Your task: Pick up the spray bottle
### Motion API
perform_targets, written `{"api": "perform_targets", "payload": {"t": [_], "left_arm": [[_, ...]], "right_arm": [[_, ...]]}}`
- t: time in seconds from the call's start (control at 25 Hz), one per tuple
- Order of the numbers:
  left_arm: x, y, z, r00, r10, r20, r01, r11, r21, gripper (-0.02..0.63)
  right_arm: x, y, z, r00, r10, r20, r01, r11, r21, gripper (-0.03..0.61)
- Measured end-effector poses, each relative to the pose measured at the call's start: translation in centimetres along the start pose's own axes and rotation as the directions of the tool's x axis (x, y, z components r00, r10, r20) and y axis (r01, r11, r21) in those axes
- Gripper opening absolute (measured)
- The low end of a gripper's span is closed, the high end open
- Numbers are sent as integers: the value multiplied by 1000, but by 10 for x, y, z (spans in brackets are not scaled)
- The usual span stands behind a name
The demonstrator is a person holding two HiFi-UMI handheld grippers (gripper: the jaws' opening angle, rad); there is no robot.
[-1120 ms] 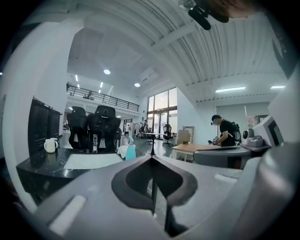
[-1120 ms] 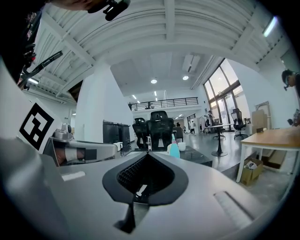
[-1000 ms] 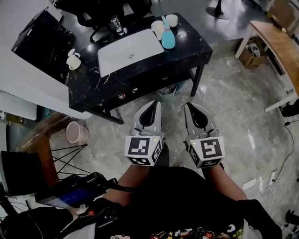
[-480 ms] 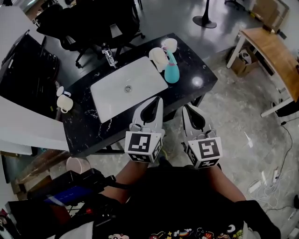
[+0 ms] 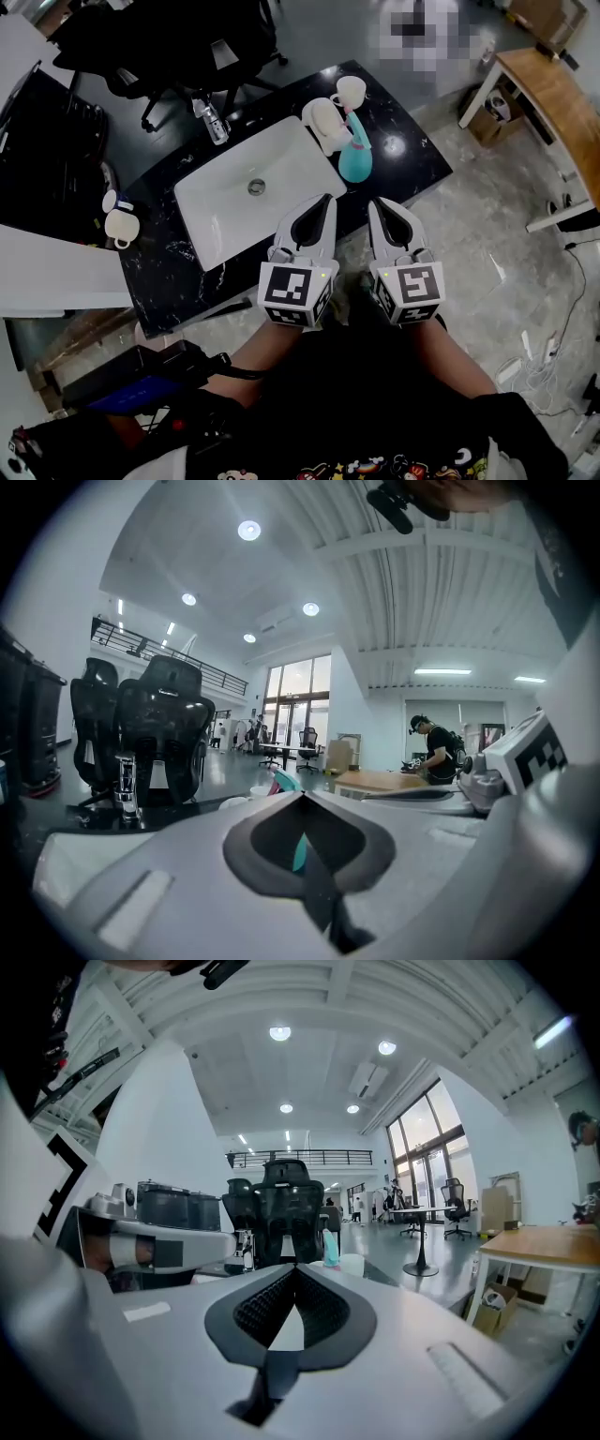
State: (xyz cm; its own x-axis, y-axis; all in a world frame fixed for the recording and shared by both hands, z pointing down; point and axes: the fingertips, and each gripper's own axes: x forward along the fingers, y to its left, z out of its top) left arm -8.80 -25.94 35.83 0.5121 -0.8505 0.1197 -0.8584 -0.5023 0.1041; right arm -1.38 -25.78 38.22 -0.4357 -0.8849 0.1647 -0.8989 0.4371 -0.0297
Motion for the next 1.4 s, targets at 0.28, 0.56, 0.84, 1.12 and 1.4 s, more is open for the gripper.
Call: {"api": "perform_targets", "payload": {"t": [0.28, 0.56, 0.84, 1.12, 1.4], "left_arm": [[52, 22, -4, 997, 71, -39, -71, 997, -16, 0], [85, 41, -23, 989, 118, -85, -120, 993, -13, 0], [105, 52, -31, 982, 140, -125, -145, 989, -31, 0], [110, 56, -34, 982, 137, -132, -142, 990, -25, 0], [104, 58, -29, 983, 137, -123, -140, 990, -21, 0]], "right_arm": [[65, -35, -10, 999, 41, -11, -41, 999, -2, 99], [118, -54, -24, 997, 76, -14, -76, 997, 14, 214], [146, -56, -28, 994, 110, -20, -110, 994, -1, 245], [157, -58, -22, 996, 87, -20, -87, 996, -21, 194], [152, -57, -9, 996, 82, -18, -83, 996, -42, 156]]}}
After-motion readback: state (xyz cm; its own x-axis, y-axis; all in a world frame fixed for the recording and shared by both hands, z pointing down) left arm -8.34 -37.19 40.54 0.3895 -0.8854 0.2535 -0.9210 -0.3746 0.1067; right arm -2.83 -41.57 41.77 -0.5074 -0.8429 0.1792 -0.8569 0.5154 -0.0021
